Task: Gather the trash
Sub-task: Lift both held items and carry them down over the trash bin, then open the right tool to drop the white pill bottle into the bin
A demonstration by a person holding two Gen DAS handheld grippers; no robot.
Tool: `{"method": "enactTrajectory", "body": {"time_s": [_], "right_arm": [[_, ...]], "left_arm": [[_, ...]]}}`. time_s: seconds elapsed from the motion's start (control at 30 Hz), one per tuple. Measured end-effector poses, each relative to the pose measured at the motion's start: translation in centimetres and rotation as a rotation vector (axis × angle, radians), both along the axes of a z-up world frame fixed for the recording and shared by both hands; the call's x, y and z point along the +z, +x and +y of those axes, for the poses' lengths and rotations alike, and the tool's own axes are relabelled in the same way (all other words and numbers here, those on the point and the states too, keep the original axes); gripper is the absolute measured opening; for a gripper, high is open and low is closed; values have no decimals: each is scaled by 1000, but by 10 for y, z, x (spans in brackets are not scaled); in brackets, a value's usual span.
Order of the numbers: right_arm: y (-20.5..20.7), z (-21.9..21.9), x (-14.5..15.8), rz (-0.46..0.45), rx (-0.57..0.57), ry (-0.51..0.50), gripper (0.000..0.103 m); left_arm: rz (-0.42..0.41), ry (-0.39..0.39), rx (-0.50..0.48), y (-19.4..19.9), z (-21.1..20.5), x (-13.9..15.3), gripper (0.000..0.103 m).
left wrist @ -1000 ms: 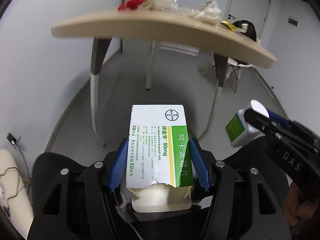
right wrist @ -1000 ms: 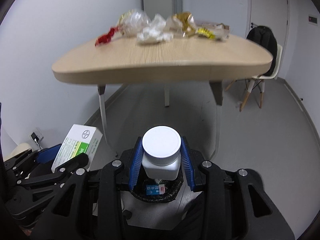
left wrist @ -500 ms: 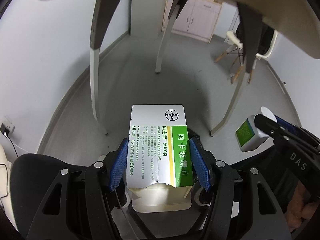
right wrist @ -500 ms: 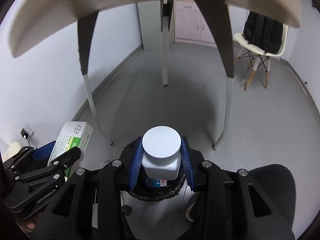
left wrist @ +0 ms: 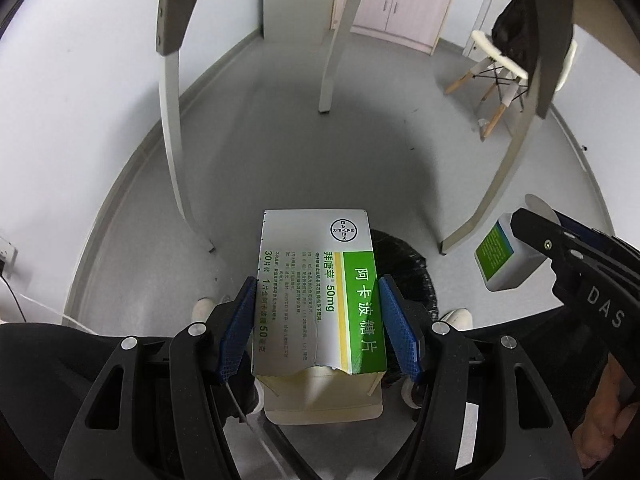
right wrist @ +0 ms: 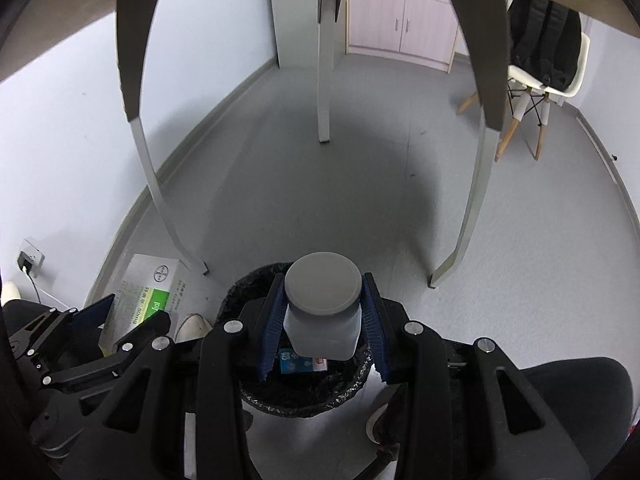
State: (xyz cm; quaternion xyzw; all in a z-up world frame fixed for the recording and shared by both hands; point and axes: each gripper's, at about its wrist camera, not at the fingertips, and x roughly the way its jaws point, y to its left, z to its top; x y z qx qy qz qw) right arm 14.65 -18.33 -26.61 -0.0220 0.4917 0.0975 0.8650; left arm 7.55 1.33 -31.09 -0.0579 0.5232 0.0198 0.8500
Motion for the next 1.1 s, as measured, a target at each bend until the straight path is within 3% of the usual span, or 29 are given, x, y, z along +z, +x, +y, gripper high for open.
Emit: {"method": "enactTrajectory", "body": {"time_s": [0.37,0.7,0.77,0.93,1.1], "right_arm": [[21,10,-45,112,5,-35,36],[27,18,-59,166,33,-46,37],[28,20,-58,165,37,-51,42],[27,18,-53,139,26,-61,67],[23,-3,-49,126,-22,-53,82]], "left_arm": [[85,-9,3,19,2,-32,60],[112,0,14,25,4,-41,60],[118,-1,16,28,4,-42,60],[132,-7,17,32,-1,-45,60],[129,-17,-12,35,-17,-43,60]]}}
